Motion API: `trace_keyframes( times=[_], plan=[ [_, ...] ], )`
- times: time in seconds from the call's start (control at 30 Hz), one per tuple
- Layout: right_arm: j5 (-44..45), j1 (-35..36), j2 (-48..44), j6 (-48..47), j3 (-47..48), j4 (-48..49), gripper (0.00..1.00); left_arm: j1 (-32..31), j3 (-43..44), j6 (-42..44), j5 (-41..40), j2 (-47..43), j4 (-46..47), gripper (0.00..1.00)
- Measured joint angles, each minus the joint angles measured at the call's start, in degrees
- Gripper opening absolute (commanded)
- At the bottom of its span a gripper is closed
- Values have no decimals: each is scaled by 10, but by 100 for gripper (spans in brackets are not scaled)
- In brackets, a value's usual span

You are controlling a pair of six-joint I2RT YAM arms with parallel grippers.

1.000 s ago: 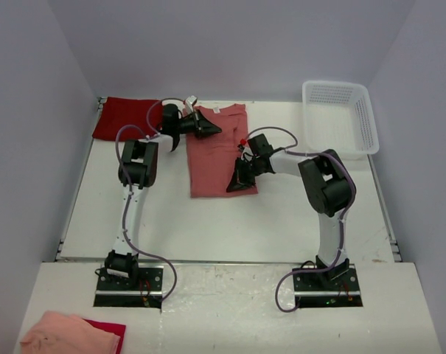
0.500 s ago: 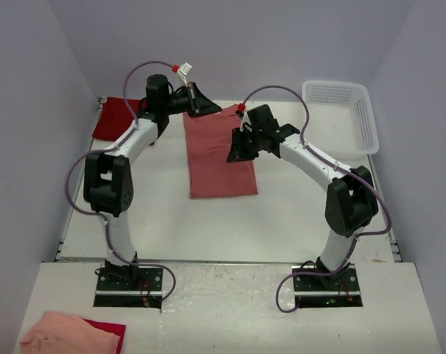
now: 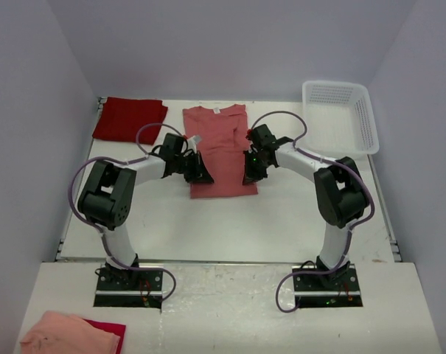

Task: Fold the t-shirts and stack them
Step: Fold the folded rectangular tshirt in 1/3 of the way, then grab one side of the 2/3 rectangular tshirt with both arms

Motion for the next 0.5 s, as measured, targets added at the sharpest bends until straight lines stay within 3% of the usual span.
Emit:
trace_keyframes(
  times=[0.5],
  plan=[
    [-10, -8, 33, 7, -29, 16, 0, -4, -35, 4, -65, 17, 6, 0]
  ],
)
